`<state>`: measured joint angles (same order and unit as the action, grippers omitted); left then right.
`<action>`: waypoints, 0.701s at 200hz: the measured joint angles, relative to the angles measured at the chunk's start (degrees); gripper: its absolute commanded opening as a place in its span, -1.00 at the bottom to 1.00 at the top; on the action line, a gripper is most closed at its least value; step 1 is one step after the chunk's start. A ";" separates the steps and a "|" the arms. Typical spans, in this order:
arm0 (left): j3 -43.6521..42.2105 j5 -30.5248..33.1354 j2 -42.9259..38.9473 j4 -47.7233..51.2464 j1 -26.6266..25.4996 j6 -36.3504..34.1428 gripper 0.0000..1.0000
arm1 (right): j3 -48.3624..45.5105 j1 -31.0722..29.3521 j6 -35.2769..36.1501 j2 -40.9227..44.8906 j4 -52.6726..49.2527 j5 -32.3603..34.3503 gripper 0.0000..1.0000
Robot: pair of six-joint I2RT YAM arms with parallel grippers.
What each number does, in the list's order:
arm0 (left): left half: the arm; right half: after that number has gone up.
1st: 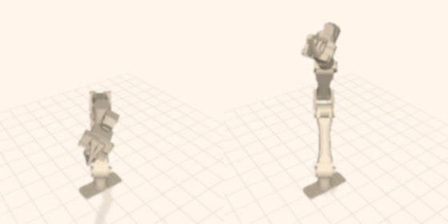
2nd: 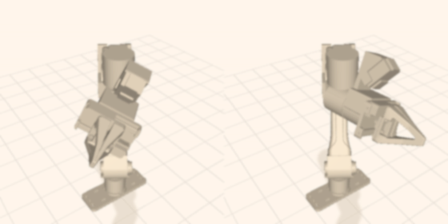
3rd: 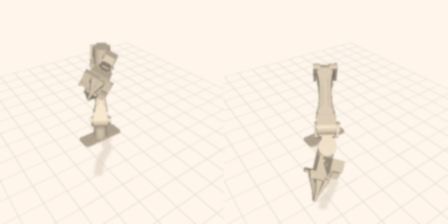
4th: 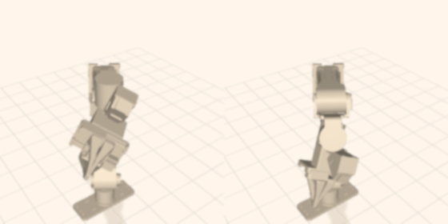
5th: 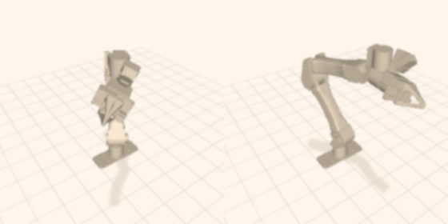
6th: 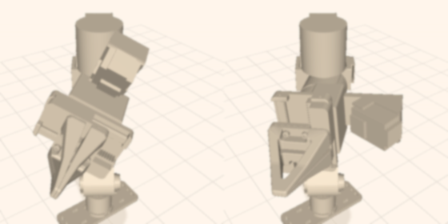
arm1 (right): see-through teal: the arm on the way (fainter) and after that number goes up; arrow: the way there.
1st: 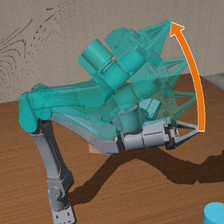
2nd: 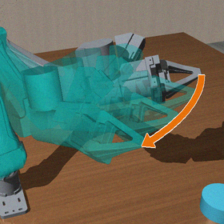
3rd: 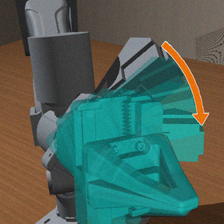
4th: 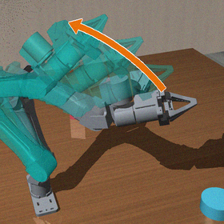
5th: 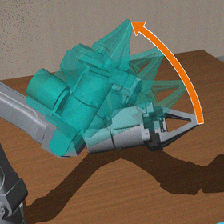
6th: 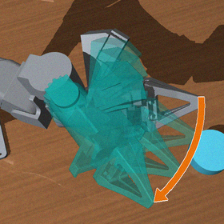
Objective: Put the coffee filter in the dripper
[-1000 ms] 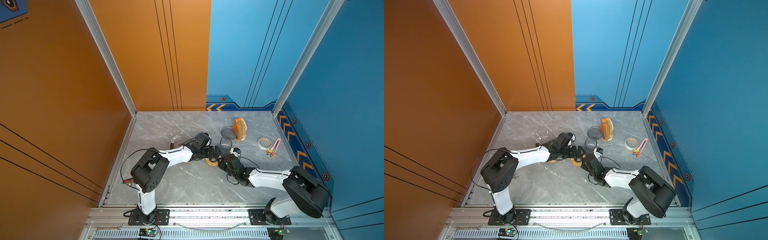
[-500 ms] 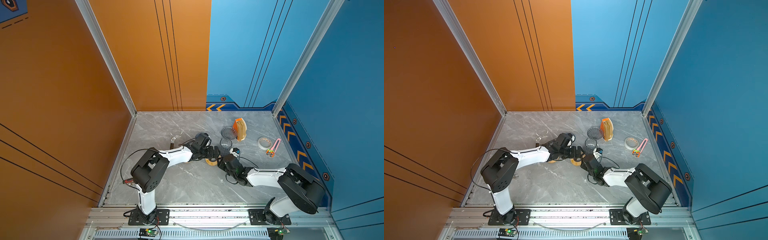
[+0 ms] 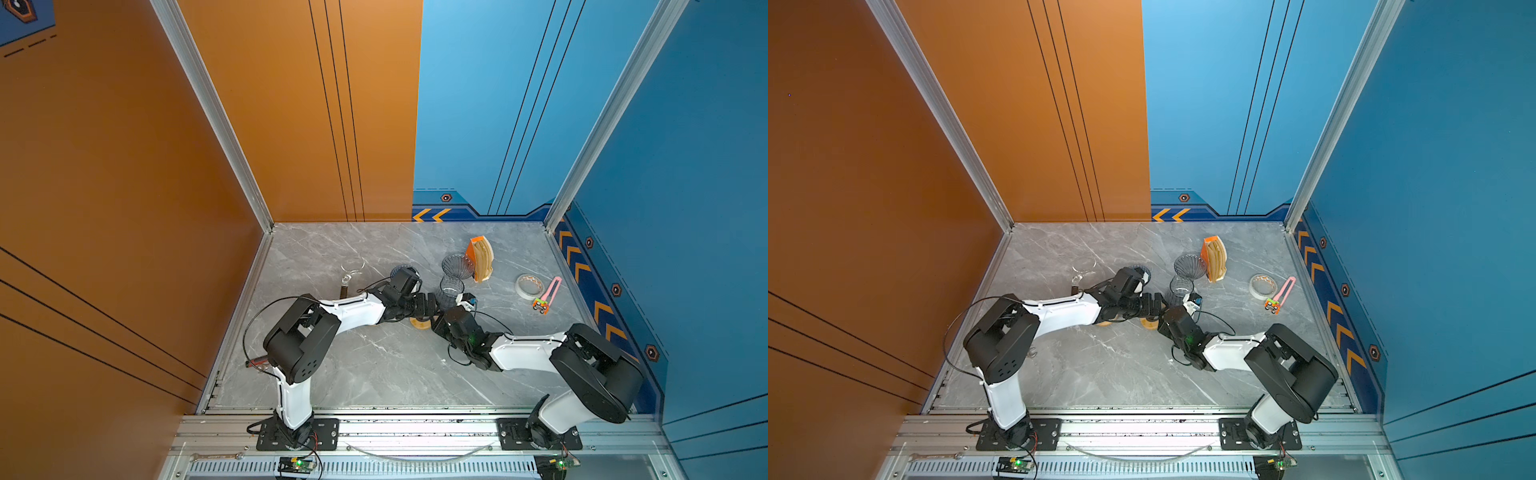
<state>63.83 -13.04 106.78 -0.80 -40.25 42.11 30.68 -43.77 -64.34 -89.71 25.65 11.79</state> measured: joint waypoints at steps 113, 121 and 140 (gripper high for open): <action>-1.05 -0.02 -0.02 -2.25 0.24 1.73 0.95 | 1.99 0.09 0.42 -1.68 0.61 -0.15 -0.54; -1.18 -0.02 -0.04 -2.56 0.35 1.92 0.95 | 2.05 0.13 0.42 -1.68 0.92 -0.15 -0.55; -1.44 -0.04 -0.04 -3.15 0.46 2.58 0.95 | 2.29 0.31 0.42 -1.68 1.44 -0.15 -0.59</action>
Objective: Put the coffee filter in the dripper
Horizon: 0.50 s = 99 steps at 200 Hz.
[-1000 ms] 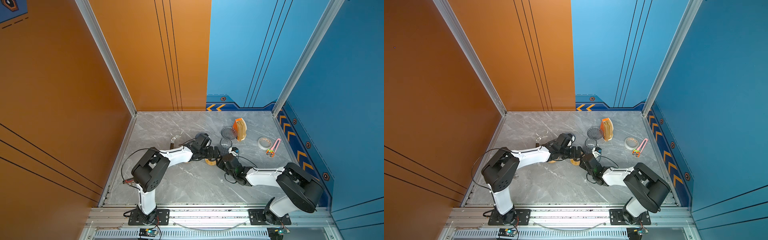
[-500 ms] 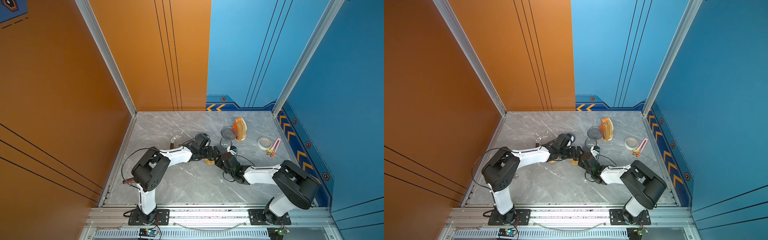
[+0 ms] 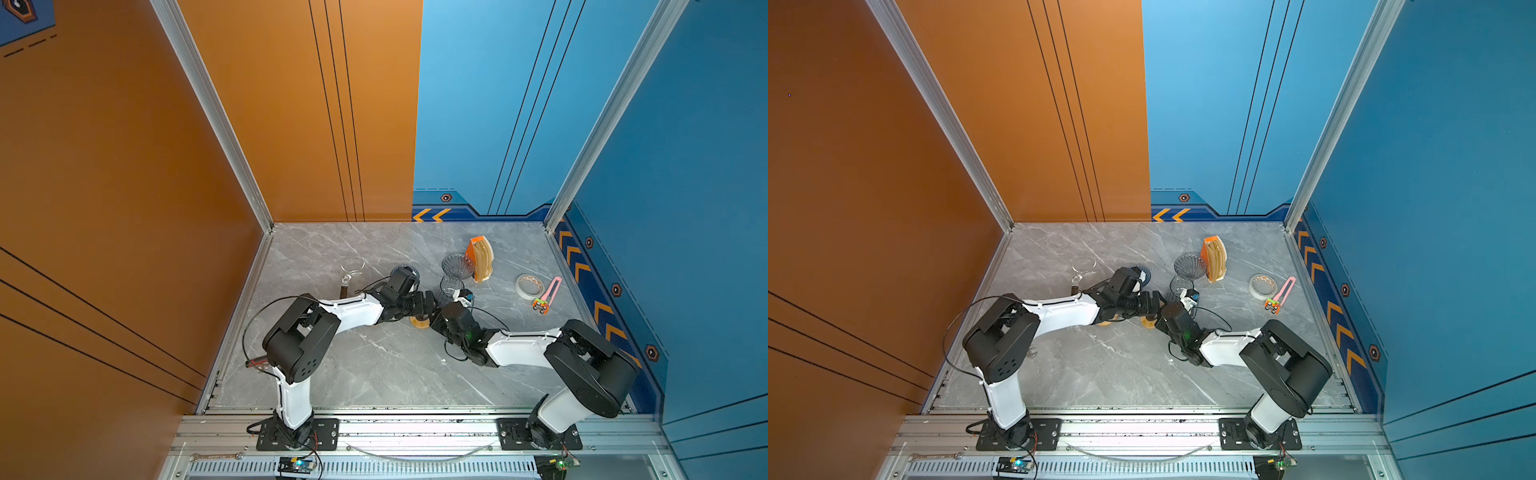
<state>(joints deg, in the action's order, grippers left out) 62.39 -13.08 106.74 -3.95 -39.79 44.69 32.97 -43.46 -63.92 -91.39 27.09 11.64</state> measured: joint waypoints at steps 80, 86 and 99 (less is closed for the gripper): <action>-0.72 -1.01 -0.35 -2.54 0.13 2.75 0.95 | 0.22 0.00 1.53 2.32 -0.98 -0.15 -0.85; -0.72 -1.18 -0.46 -2.54 0.13 2.82 0.95 | 0.22 0.00 1.73 2.60 -1.25 -0.24 -0.87; -0.72 -1.75 -0.66 -2.54 0.13 3.04 0.95 | 0.22 0.00 2.23 3.02 -1.73 -0.26 -0.90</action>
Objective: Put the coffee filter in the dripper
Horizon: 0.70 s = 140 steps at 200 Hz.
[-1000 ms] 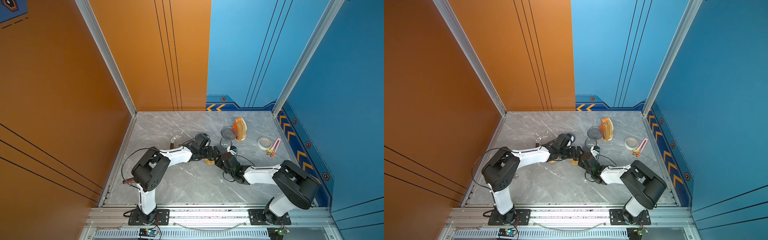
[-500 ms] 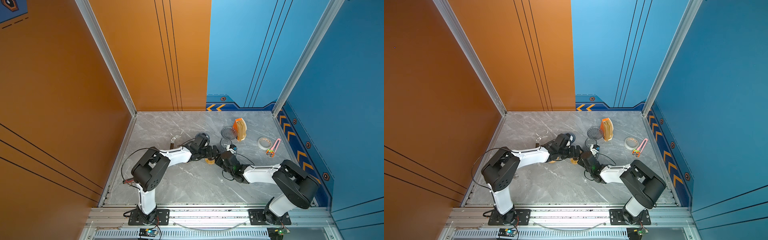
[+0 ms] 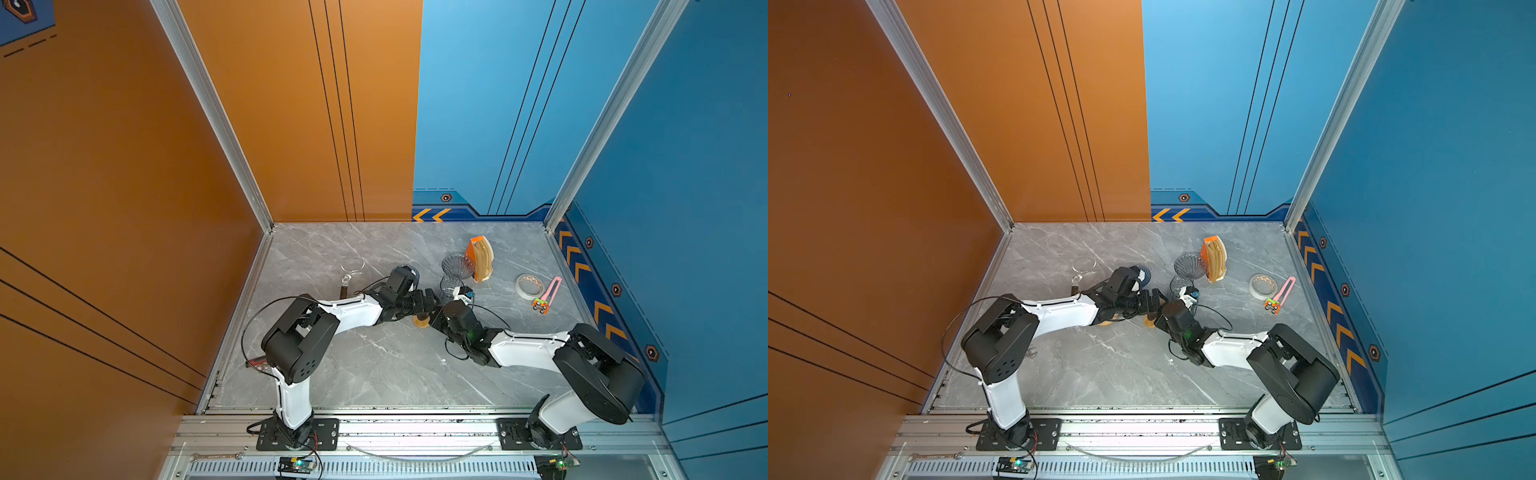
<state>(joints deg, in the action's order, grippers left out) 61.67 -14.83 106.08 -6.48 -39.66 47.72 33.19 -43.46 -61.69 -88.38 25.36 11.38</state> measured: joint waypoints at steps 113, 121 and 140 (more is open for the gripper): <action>-0.13 -3.65 -10.84 2.54 4.02 -1.36 0.95 | -0.22 0.00 4.22 6.78 -5.88 -0.87 -1.00; 0.07 -3.96 -12.09 3.61 4.48 -2.36 0.95 | -0.28 0.00 4.76 7.93 -6.71 -1.09 -1.00; 1.90 -5.20 -14.32 7.34 5.29 -5.57 0.95 | -0.31 0.00 6.08 11.19 -9.20 -1.29 -0.99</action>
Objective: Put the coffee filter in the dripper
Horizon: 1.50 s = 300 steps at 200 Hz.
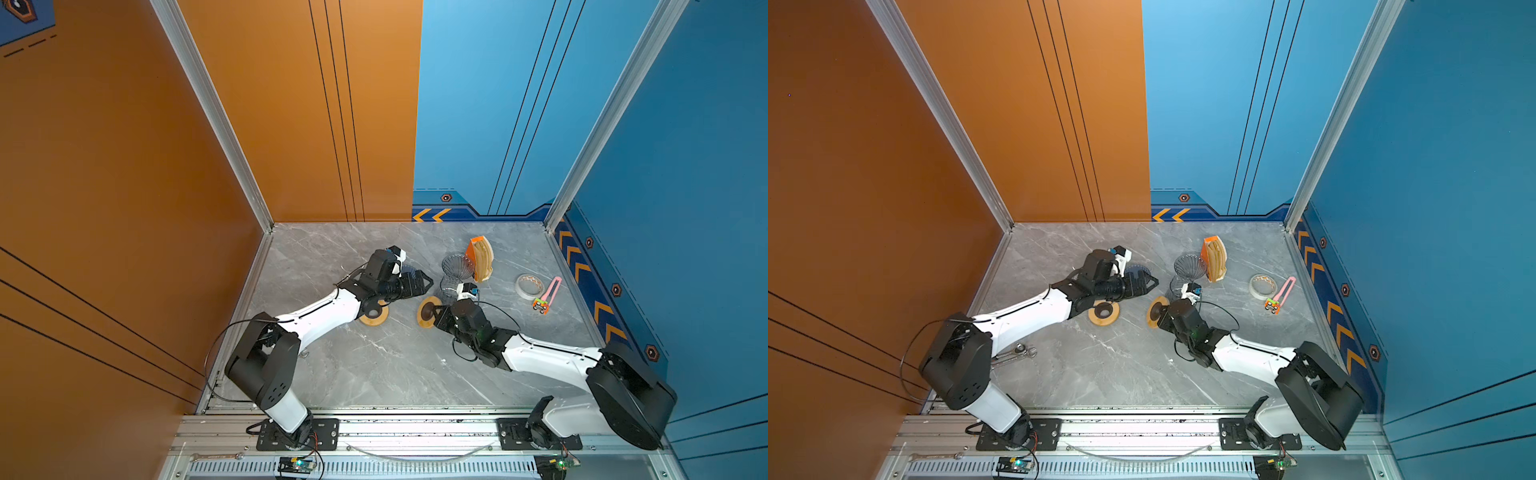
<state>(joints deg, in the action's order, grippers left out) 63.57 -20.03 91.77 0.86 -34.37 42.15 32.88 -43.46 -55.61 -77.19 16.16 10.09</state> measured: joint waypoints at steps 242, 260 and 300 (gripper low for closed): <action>10.88 -13.79 -12.41 24.11 3.23 -29.55 0.95 | 11.69 28.02 6.93 4.98 -13.77 -35.87 -0.96; 10.69 -13.79 -12.41 24.06 3.21 -29.57 0.95 | 11.74 28.74 6.43 2.21 -11.39 -37.48 -0.96; 10.67 -13.79 -12.41 24.04 2.80 -29.86 0.95 | 11.82 30.08 5.42 -1.60 -7.26 -39.95 -0.96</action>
<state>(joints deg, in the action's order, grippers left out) 74.24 -33.82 79.35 24.91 -31.57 12.29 44.71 -13.39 -50.19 -78.78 8.91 -29.87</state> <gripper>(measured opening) 0.977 0.113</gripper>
